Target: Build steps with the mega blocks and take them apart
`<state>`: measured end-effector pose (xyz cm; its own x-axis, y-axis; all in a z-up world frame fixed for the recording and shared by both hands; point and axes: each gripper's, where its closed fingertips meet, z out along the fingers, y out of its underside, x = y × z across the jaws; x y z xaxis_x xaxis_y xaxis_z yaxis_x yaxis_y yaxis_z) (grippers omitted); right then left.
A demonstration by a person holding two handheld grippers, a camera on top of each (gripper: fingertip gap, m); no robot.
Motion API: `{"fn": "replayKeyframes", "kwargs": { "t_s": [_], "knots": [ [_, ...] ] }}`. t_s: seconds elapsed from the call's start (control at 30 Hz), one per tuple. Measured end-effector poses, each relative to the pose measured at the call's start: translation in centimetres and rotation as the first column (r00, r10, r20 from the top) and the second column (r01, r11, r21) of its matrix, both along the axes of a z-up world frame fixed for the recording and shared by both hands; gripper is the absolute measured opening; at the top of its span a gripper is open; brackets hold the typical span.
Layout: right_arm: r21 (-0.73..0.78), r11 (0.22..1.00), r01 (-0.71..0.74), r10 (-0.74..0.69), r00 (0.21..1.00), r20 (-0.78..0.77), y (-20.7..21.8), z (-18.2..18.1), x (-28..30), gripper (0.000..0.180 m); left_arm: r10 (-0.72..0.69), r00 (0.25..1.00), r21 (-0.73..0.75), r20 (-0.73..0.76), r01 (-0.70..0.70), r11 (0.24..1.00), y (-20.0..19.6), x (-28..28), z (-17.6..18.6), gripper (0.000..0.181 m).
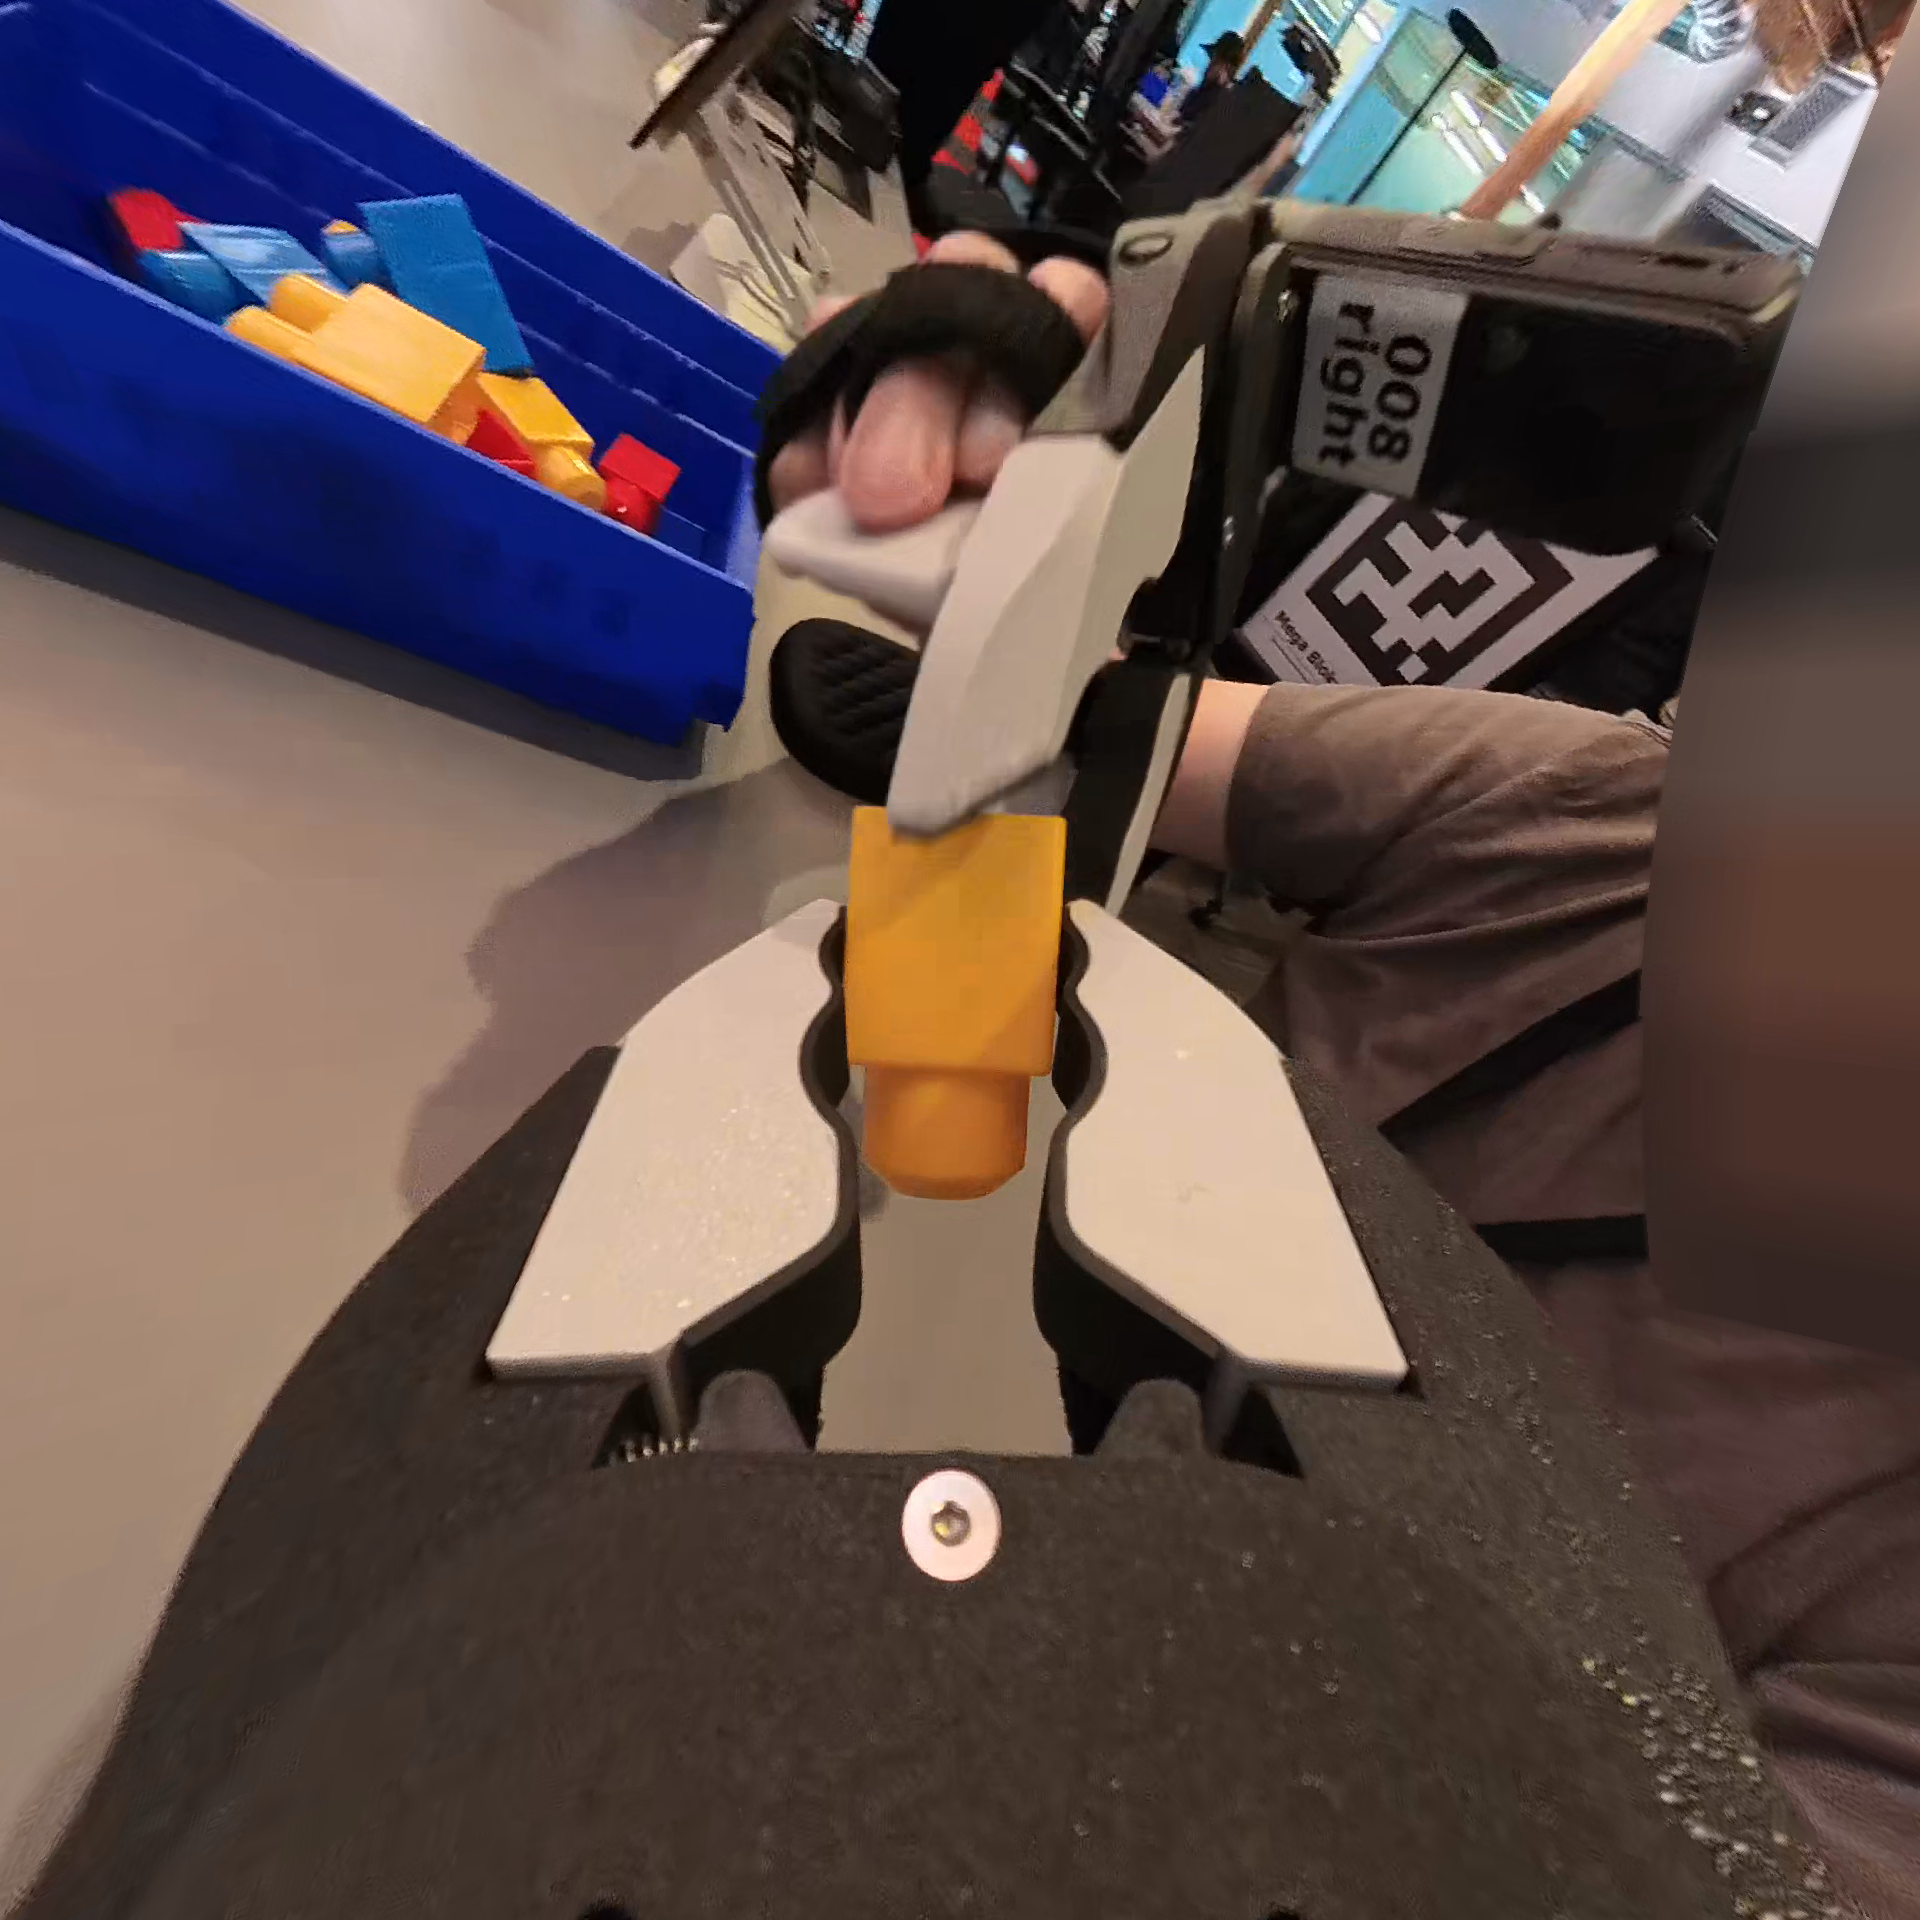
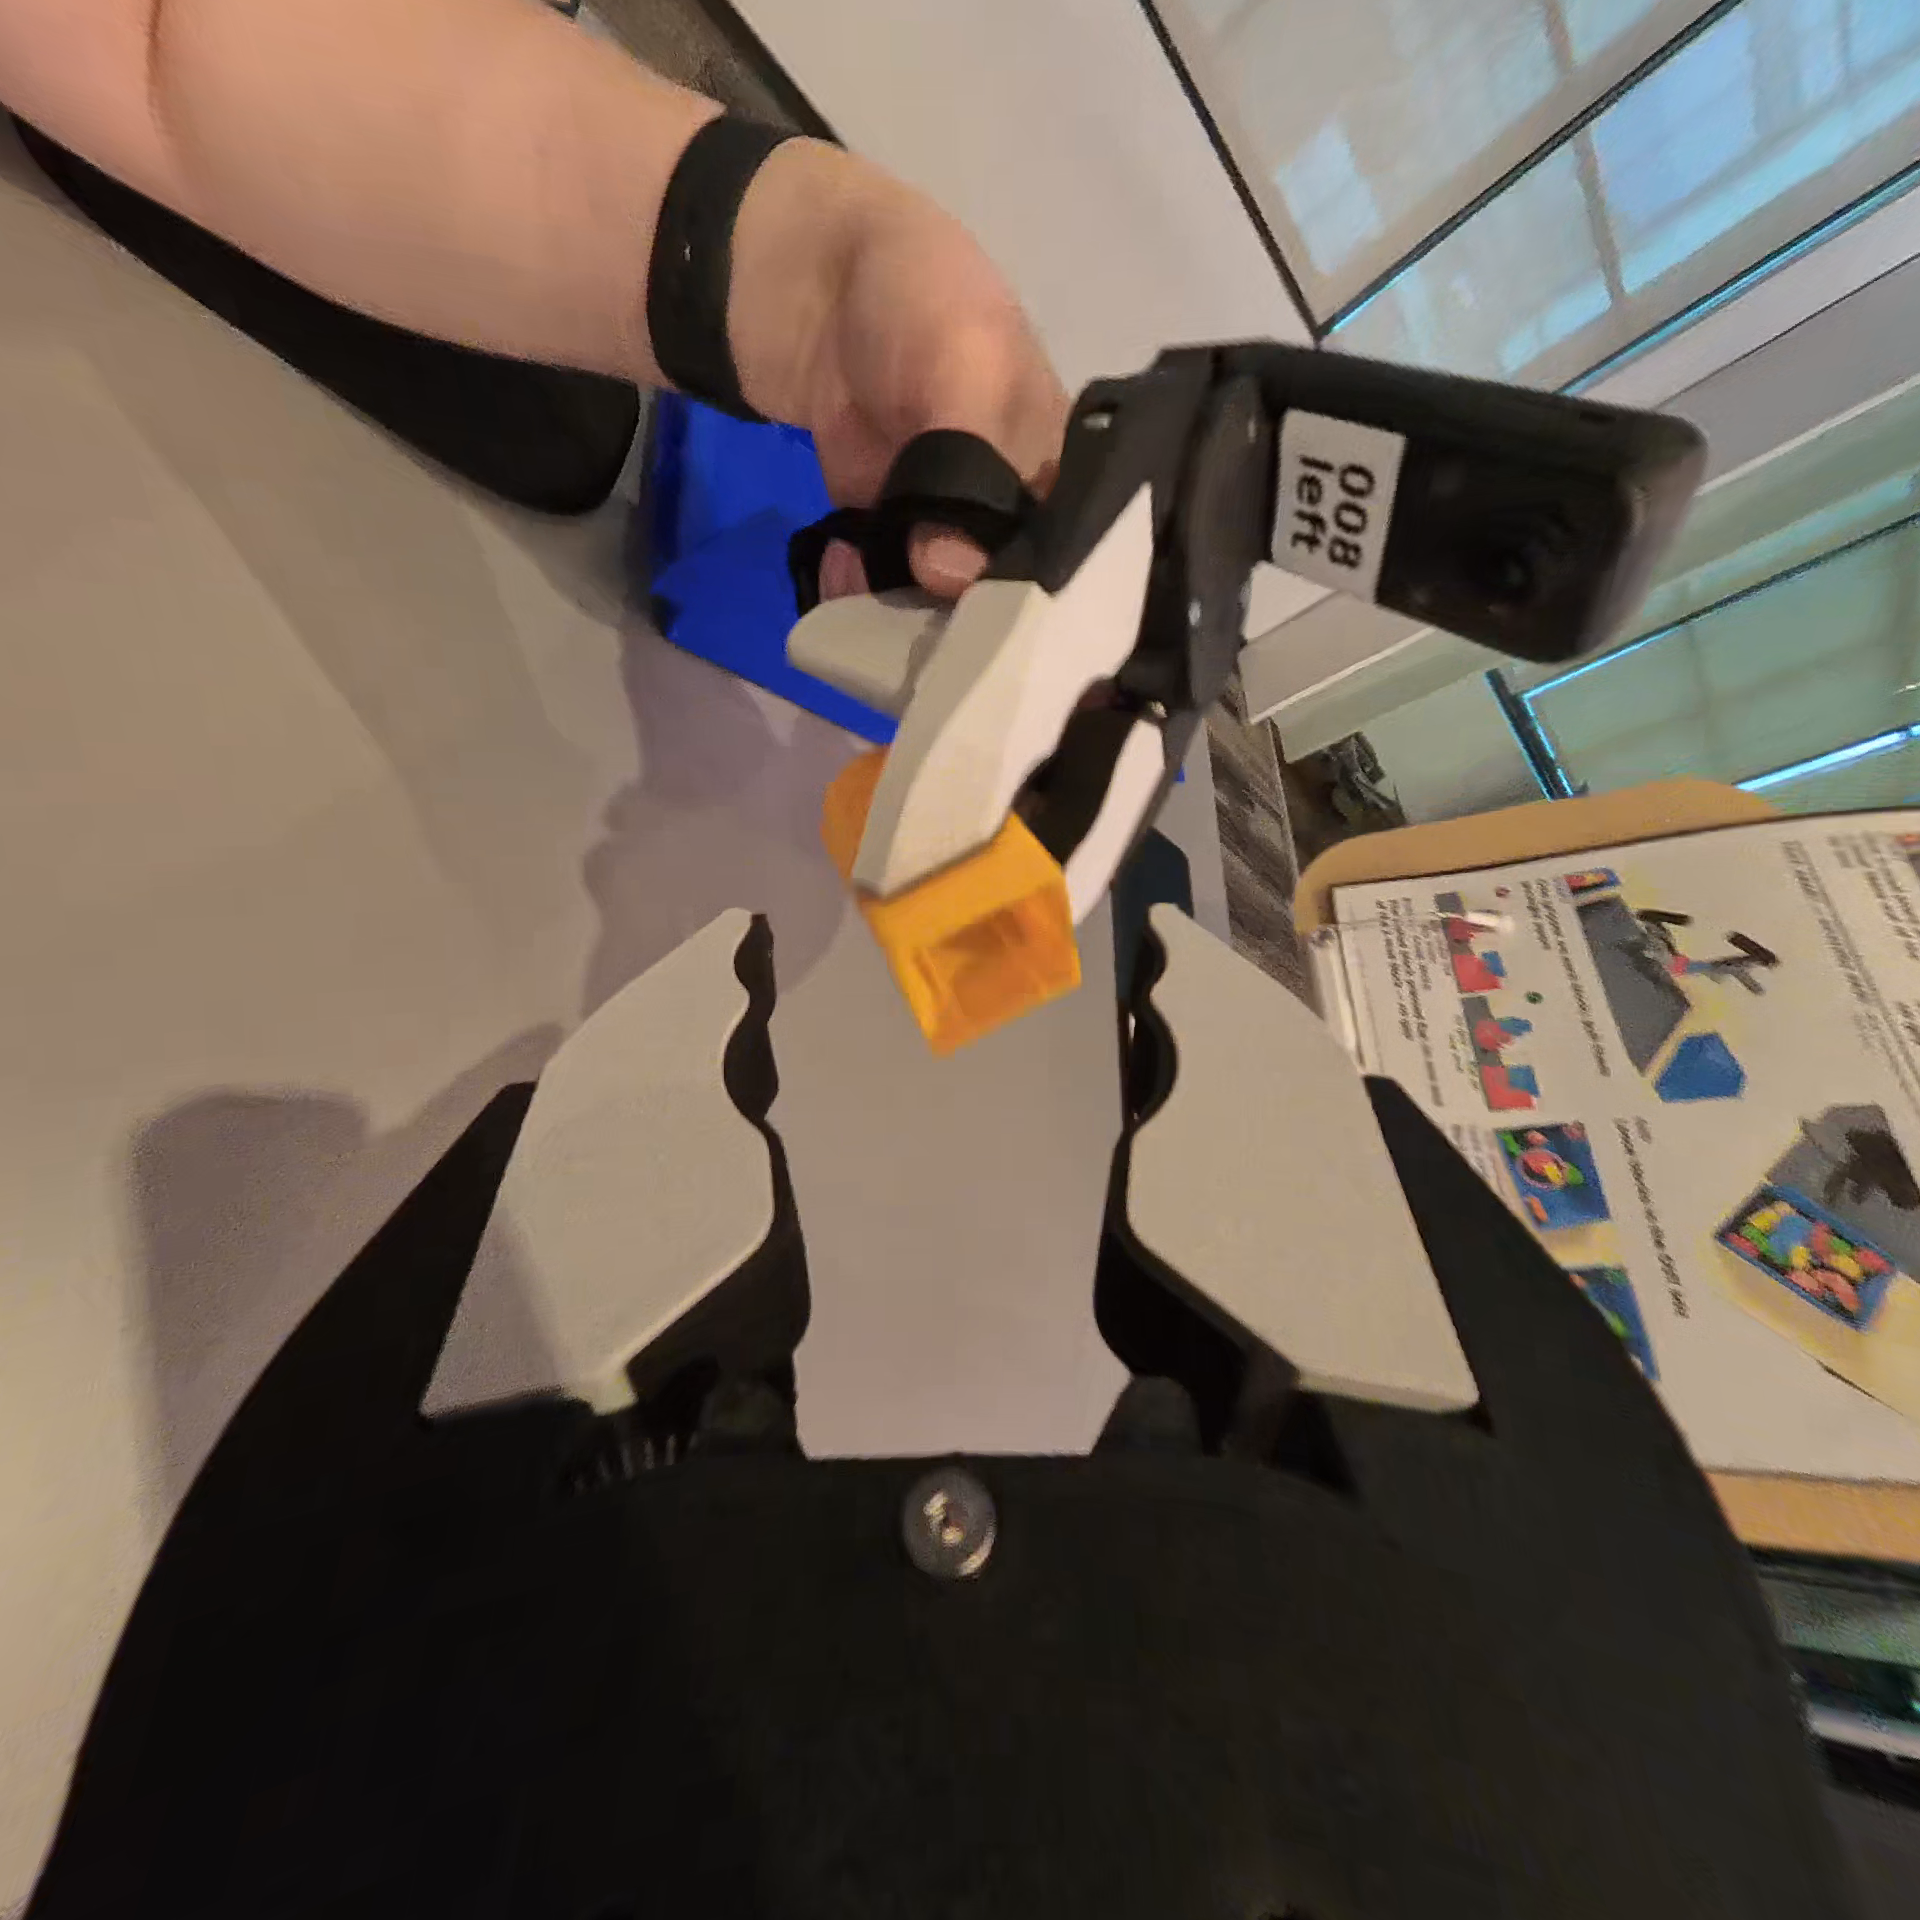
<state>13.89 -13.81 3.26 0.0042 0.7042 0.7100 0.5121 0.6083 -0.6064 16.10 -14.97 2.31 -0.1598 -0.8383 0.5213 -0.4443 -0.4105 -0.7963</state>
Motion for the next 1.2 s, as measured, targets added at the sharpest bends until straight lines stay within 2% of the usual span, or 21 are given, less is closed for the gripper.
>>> {"fn": "replayKeyframes", "kwargs": {
  "t_s": [0.03,0.1,0.13,0.2,0.27,0.33,0.4,0.5,0.63,0.7,0.8,0.9,0.97,1.1,1.17,1.2],
  "knots": [
    [0.000,1.000,-0.007,0.007,1.000,-0.012,-0.1,-0.1,-0.4,0.062,-0.015,1.000,0.006,0.007,0.015,1.000,-0.3,0.2,0.0,0.037],
    [-0.001,1.000,-0.018,0.018,1.000,0.024,-0.1,-0.6,-0.2,0.038,-0.012,1.000,0.025,0.016,0.012,1.000,-0.3,0.3,0.3,0.052],
    [-0.002,1.000,0.001,-0.001,0.998,0.055,0.2,-0.7,0.5,0.037,-0.003,0.999,0.037,0.033,0.002,0.999,-0.1,0.2,0.8,0.063],
    [0.004,0.998,0.064,-0.064,0.996,0.062,1.3,0.5,3.0,0.037,0.038,0.996,0.086,0.078,-0.045,0.995,0.7,-0.7,2.2,0.068],
    [-0.027,0.986,0.165,-0.166,0.986,-0.010,3.3,2.9,7.1,0.037,0.111,0.986,0.135,0.122,-0.128,0.983,2.0,-2.1,3.8,0.070],
    [-0.119,0.952,0.281,-0.294,0.949,-0.115,5.8,4.9,12.4,0.037,0.221,0.963,0.200,0.154,-0.249,0.948,4.1,-3.8,4.9,0.069],
    [-0.274,0.873,0.404,-0.452,0.880,-0.145,8.7,4.4,18.4,0.037,0.308,0.935,0.221,0.177,-0.343,0.913,5.7,-5.5,5.7,0.066],
    [-0.449,0.703,0.552,-0.633,0.773,-0.041,11.8,0.2,25.8,0.037,0.385,0.913,0.224,0.132,-0.406,0.886,7.2,-7.6,5.5,0.066],
    [-0.562,0.486,0.669,-0.763,0.638,0.100,14.8,-5.5,30.6,0.038,0.518,0.855,0.289,0.016,-0.500,0.816,9.7,-11.2,4.2,0.065],
    [-0.549,0.430,0.716,-0.798,0.586,0.139,15.9,-6.8,31.5,0.040,0.633,0.773,0.338,-0.035,-0.587,0.736,11.9,-14.0,3.4,0.064],
    [-0.523,0.437,0.732,-0.818,0.565,0.109,16.7,-6.1,31.2,0.055,0.797,0.593,0.391,-0.112,-0.711,0.584,15.6,-18.9,1.4,0.063],
    [-0.500,0.484,0.719,-0.808,0.586,0.061,16.4,-4.6,30.0,0.057,0.859,0.444,0.443,-0.257,-0.736,0.513,17.8,-23.4,-2.2,0.064],
    [-0.474,0.499,0.726,-0.801,0.595,0.067,16.2,-4.2,29.4,0.057,0.853,0.390,0.420,-0.346,-0.749,0.513,18.3,-25.0,-4.3,0.063],
    [-0.422,0.510,0.749,-0.792,0.601,0.110,16.0,-4.5,28.6,0.057,0.754,0.337,0.346,-0.563,-0.732,0.586,17.1,-26.4,-8.5,0.060],
    [-0.411,0.512,0.754,-0.785,0.605,0.132,16.0,-4.9,28.2,0.057,0.714,0.295,0.336,-0.634,-0.727,0.599,16.6,-26.6,-9.9,0.052],
    [-0.408,0.512,0.756,-0.781,0.607,0.145,16.1,-5.2,28.0,0.057,0.700,0.269,0.345,-0.661,-0.720,0.602,16.5,-26.7,-10.5,0.055]
  ]
}}
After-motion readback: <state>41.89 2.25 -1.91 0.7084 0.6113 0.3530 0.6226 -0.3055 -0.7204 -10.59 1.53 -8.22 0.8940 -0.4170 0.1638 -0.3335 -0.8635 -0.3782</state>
